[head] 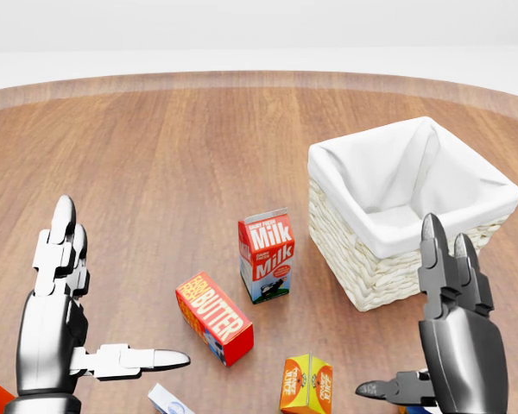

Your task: Pick up the alphabet soup and the tomato sauce, and put them in the basket.

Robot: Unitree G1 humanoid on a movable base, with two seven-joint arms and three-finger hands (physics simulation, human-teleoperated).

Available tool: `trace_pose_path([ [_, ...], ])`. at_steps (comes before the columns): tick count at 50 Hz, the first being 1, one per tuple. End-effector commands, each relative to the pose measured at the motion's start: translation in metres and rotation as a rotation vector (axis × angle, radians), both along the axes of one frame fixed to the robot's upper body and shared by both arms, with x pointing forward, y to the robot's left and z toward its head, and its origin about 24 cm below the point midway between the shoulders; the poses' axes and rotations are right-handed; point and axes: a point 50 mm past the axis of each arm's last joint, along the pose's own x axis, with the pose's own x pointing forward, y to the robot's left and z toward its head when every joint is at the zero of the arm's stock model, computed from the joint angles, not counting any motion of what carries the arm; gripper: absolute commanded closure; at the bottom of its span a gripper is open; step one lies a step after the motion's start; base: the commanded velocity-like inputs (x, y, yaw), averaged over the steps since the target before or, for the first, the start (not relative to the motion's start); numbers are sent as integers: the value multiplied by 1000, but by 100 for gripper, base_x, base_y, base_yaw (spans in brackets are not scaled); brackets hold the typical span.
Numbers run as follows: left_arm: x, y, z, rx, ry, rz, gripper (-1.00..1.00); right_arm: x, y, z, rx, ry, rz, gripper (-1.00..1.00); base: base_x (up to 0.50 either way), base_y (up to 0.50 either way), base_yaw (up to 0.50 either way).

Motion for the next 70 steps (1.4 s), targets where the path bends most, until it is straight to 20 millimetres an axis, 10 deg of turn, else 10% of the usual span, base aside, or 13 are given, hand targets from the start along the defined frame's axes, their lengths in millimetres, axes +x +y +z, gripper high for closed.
trace_pose_path([
  [1, 0, 1, 0, -7, -1, 4, -100, -1, 0, 0, -188, 5, -24, -100, 0, 0, 0],
  [70, -1, 1, 0, -8, -2, 3, -100, 2, -12, -64, -670, 321, 48, -100, 0, 0, 0],
])
